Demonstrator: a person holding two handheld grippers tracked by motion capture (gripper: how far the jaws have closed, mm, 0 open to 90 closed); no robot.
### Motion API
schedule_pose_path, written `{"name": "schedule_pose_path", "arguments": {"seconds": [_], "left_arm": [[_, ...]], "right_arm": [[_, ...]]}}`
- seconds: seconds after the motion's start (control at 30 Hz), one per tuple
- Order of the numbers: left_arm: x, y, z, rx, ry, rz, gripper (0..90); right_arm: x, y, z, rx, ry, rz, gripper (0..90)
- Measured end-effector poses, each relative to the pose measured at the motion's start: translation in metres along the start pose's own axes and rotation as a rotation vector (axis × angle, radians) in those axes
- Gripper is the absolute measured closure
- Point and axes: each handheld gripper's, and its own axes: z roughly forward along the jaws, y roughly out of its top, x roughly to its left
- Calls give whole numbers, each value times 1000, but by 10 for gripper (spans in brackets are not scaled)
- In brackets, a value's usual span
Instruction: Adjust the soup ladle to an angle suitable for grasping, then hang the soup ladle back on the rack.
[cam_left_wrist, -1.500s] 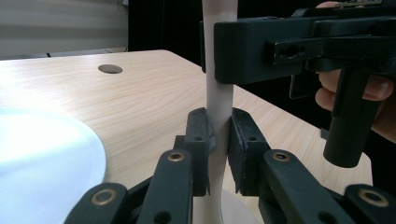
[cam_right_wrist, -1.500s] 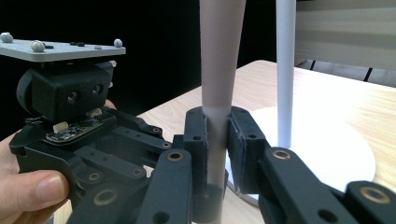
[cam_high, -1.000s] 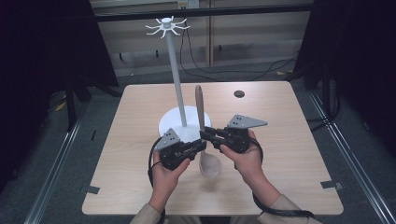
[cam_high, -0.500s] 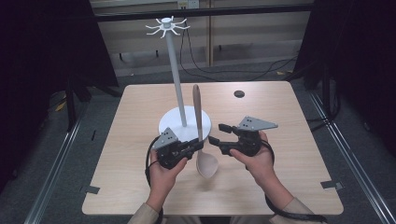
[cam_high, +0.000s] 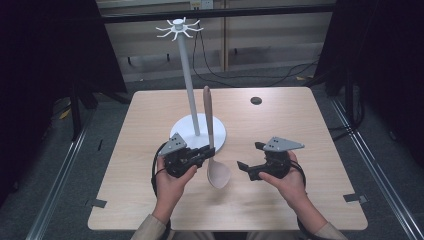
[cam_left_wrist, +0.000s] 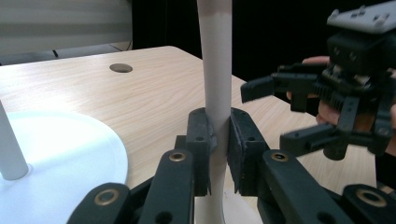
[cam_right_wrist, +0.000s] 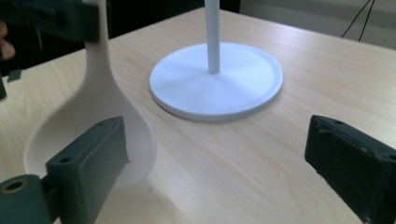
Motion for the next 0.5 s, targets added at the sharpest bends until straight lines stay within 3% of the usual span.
{"name": "schedule_pose_path", "arguments": {"seconds": [0.2, 0.5], "left_arm": [[-1, 10, -1, 5, -18, 12, 799], [1, 30, -5, -1, -21, 21, 799]], "right_arm": [[-2, -15, -2, 46, -17, -21, 24], [-2, -22, -6, 81, -30, -53, 24]]}}
